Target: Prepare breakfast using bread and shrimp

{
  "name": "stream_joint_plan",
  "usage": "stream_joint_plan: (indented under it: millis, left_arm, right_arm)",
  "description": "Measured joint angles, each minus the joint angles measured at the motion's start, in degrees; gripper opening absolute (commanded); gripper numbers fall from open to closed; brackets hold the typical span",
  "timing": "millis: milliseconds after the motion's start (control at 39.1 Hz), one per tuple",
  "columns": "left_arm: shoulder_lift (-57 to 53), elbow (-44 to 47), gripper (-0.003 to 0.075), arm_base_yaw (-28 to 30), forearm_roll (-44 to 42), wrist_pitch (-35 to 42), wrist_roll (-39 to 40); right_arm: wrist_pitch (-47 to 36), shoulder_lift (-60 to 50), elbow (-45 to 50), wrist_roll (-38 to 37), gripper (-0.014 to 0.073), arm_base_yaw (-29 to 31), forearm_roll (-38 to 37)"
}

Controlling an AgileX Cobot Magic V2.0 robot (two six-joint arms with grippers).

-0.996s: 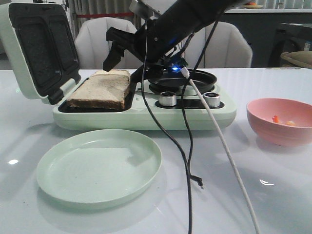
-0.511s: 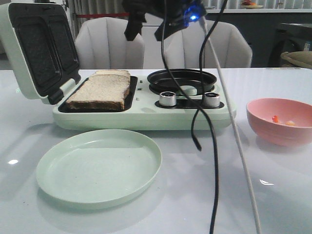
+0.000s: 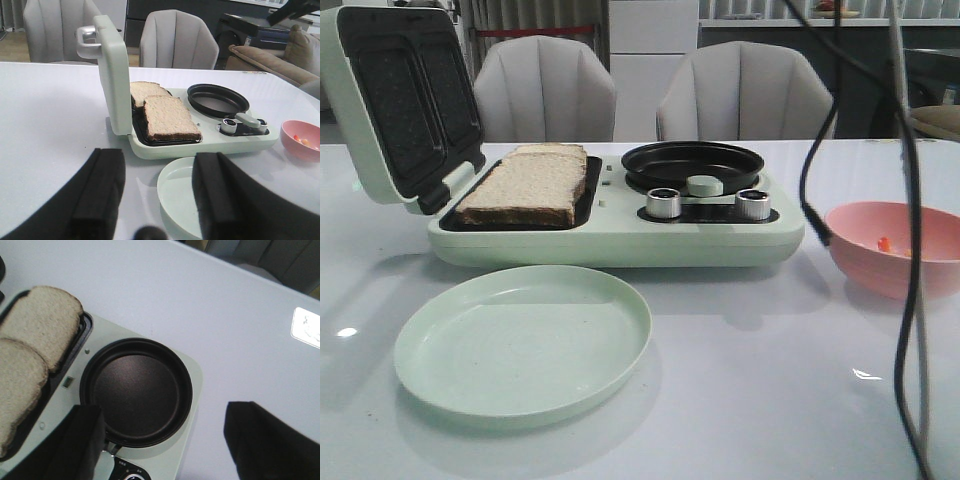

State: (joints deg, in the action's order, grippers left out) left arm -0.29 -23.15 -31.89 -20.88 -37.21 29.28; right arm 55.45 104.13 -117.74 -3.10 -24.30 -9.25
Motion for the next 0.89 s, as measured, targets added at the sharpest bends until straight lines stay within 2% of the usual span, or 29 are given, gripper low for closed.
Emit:
stream_joint_plan:
  millis: [128,255,894]
  left_arm:
    - [0.00,0.00,0.0385,0.00,0.00,0.00,0.00]
    - [0.00,0.00,0.0385,0.00,0.00,0.00,0.00]
    - [0.00,0.00,0.0385,0.00,0.00,0.00,0.00]
  right_arm:
    - [0.12,-4.84,1.87,-0.06,0.0599,0.00,2.12]
    - [-1.39,-10.14,7.63,-0.06,0.0599,0.00,3.05]
    - [-26.54,-49.73,61.38,-0.06,0.0599,0.00,7.13]
